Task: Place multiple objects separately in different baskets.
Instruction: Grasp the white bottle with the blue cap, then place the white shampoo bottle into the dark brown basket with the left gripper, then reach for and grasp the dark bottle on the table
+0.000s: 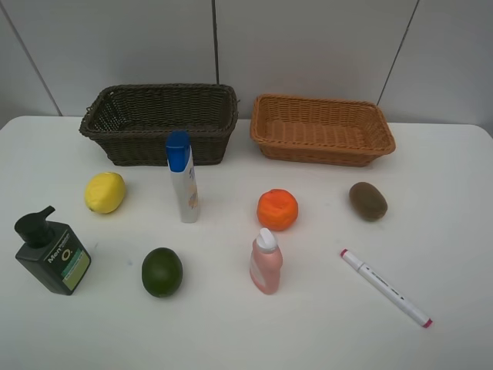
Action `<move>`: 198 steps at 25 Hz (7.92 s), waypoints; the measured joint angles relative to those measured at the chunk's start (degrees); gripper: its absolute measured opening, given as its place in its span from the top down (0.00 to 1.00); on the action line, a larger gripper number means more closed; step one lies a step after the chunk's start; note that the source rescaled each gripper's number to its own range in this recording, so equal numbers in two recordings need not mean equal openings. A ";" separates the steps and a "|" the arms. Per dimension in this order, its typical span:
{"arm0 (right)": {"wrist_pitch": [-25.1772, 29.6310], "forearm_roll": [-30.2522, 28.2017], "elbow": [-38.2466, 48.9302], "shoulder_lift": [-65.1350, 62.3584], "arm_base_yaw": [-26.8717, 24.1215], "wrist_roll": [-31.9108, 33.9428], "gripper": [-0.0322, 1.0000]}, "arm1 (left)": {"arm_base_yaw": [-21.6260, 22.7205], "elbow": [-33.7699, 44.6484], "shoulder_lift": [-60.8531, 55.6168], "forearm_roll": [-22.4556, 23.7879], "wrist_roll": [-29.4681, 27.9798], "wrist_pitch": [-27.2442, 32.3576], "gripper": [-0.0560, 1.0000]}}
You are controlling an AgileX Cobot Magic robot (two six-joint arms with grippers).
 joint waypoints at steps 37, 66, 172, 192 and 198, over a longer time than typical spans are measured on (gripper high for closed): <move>0.00 0.00 0.00 0.00 0.00 0.00 0.02 | 0.00 -18.15 65.70 -1.18 -4.68 -8.23 0.02; 0.00 0.00 0.00 0.00 0.00 0.00 0.02 | -26.29 -64.08 113.44 -3.68 -19.41 7.65 0.02; 0.00 0.02 0.00 0.00 0.00 0.00 0.02 | -10.95 -10.44 60.06 5.14 -4.42 3.27 0.00; 0.00 0.02 0.00 0.00 0.00 0.00 0.02 | -10.95 -10.44 91.03 5.76 -4.68 -20.65 0.00; 0.00 0.02 0.00 0.00 0.00 0.00 0.02 | -10.95 -10.75 92.09 6.06 -4.68 -20.29 0.55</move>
